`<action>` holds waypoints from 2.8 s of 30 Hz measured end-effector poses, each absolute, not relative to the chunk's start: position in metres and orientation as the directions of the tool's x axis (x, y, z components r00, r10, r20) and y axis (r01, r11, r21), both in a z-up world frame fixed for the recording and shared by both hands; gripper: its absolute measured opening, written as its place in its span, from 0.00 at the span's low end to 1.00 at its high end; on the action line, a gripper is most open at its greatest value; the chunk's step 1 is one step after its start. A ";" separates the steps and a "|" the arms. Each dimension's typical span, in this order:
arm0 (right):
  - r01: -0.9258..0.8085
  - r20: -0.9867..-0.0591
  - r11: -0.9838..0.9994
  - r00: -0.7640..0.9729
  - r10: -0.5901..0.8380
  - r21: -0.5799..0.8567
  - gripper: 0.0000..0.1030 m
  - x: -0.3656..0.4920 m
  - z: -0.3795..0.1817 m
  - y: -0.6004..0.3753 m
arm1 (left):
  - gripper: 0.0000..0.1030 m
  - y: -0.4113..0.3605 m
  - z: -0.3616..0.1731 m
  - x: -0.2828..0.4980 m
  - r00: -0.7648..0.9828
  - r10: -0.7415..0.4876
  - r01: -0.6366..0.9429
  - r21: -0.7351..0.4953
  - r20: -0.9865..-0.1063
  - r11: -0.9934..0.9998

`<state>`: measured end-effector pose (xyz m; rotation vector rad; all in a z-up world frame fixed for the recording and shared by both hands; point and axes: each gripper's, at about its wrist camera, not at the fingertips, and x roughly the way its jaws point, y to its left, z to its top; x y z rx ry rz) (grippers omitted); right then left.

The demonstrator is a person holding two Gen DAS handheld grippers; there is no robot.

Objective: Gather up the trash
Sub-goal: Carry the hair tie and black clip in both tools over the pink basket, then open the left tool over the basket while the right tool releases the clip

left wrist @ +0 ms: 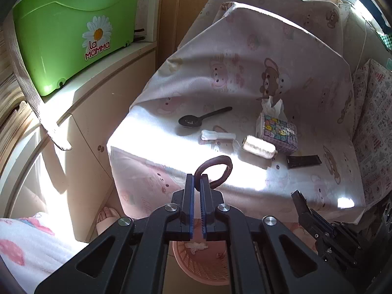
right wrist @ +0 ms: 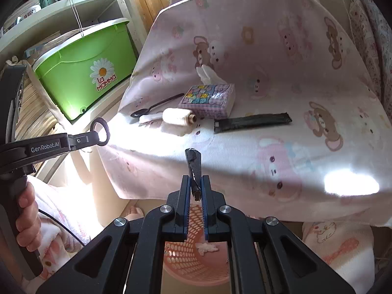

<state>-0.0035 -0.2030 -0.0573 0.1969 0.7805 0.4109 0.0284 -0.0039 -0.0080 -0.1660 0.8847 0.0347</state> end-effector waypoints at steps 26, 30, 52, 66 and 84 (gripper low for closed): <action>-0.319 -0.859 0.907 0.343 0.380 0.274 0.08 0.004 -0.157 -0.174 | 0.04 -0.042 -0.153 0.043 0.157 -0.168 -0.126 -0.189 -0.973 0.974; -0.313 -0.895 0.909 0.261 0.362 0.276 0.08 0.015 -0.191 -0.167 | 0.04 -0.035 -0.173 0.038 0.127 -0.120 -0.126 -0.136 -0.985 0.983; -0.236 -0.929 0.944 0.236 0.286 0.231 0.35 0.031 -0.220 -0.171 | 0.43 -0.029 -0.175 0.033 0.105 -0.026 -0.149 -0.042 -0.994 0.988; -0.224 -0.828 0.965 0.508 0.237 0.138 0.38 0.025 -0.165 -0.180 | 0.65 -0.025 -0.101 0.029 0.316 -0.063 -0.134 -0.110 -0.947 0.985; -0.246 -0.656 0.958 0.700 0.283 0.150 0.42 -0.022 -0.084 -0.189 | 0.69 -0.014 -0.039 0.016 0.519 0.000 -0.118 -0.071 -0.855 0.991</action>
